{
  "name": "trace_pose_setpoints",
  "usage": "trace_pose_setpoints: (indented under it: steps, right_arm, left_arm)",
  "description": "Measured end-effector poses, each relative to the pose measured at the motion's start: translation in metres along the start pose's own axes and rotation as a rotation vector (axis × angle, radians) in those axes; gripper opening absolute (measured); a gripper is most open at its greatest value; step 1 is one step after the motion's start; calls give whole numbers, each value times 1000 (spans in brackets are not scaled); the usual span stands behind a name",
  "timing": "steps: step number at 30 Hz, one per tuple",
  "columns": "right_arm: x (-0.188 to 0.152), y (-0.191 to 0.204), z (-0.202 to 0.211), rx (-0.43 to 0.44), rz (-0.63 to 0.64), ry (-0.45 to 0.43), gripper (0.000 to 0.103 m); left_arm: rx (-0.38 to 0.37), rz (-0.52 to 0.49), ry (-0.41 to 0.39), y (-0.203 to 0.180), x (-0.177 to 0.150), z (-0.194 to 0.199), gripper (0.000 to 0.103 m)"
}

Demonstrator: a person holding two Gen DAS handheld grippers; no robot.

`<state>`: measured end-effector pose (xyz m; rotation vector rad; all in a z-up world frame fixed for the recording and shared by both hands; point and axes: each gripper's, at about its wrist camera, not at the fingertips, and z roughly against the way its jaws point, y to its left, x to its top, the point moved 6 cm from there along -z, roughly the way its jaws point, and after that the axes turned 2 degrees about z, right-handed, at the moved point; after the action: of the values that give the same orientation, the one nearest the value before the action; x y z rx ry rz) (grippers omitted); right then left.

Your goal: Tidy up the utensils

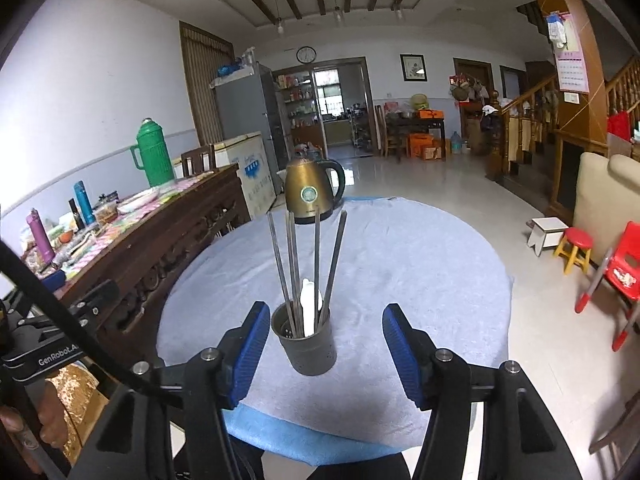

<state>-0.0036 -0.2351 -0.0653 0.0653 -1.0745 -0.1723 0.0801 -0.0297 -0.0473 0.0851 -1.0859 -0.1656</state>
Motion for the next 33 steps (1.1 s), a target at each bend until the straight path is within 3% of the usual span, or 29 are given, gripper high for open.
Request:
trace_pose_setpoints:
  steps: [33]
  right_arm:
    - [0, -7, 6, 22, -68, -5, 66]
  left_arm:
    - [-57, -9, 33, -15, -4, 3, 100]
